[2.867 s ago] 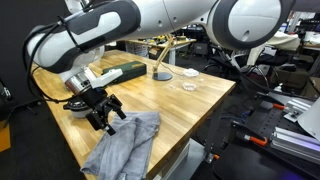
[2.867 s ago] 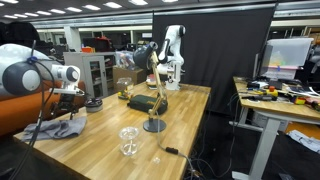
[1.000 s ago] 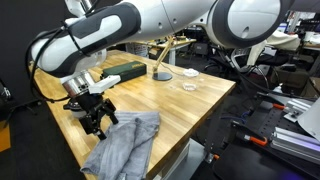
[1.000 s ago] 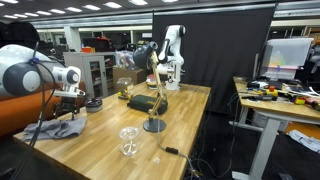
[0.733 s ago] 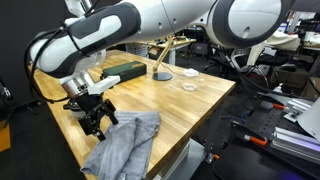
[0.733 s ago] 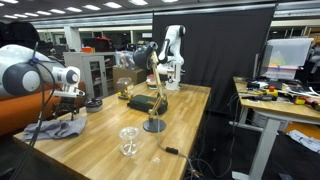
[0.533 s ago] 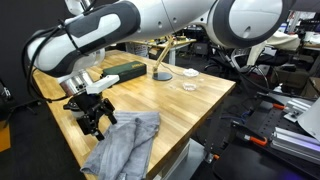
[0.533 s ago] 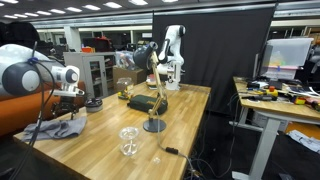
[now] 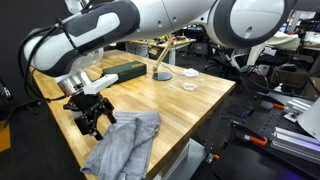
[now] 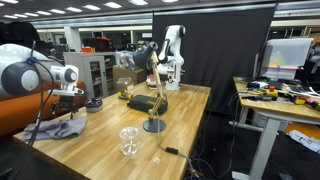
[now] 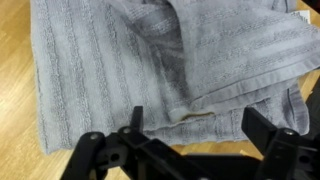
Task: Fold the grey towel from right to left
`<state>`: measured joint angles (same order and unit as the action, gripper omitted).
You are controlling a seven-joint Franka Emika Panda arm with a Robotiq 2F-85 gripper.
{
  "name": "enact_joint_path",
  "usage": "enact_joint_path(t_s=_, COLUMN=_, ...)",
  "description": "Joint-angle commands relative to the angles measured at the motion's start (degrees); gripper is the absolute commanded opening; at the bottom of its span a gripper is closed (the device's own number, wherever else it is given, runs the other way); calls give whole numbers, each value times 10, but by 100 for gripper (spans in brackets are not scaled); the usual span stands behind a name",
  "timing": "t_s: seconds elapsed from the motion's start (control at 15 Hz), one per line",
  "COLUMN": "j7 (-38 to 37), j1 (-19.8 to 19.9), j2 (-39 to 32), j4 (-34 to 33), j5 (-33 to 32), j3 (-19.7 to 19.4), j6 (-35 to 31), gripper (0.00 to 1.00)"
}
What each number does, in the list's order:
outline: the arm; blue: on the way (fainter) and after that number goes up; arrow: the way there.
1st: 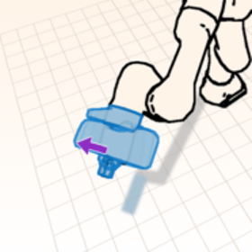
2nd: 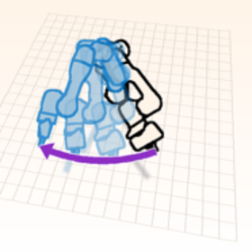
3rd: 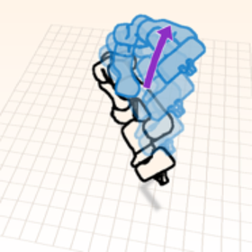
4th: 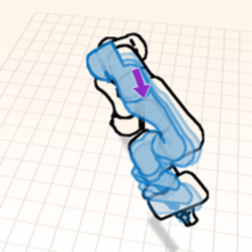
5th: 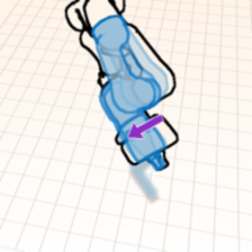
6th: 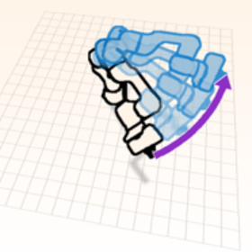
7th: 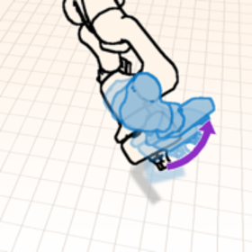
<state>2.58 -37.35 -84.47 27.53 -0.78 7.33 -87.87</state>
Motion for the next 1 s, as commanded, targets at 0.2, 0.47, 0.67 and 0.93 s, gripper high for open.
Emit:
enact_joint_path(t_s=0.2, j7=-27, j1=-7, j2=0, j4=-2, j5=0, j3=-8, j6=7, gripper=100)
enact_joint_path(t_s=0.47, j7=-42, j1=-15, j2=0, j4=-2, j5=1, j3=-8, j6=9, gripper=100)
enact_joint_path(t_s=0.67, j7=-53, j1=-17, j2=0, j4=-3, j5=-2, j3=-12, j6=10, gripper=100)
enact_joint_path(t_s=0.93, j7=-58, j1=-16, j2=0, j4=2, j5=-2, j3=-17, j6=12, gripper=100)
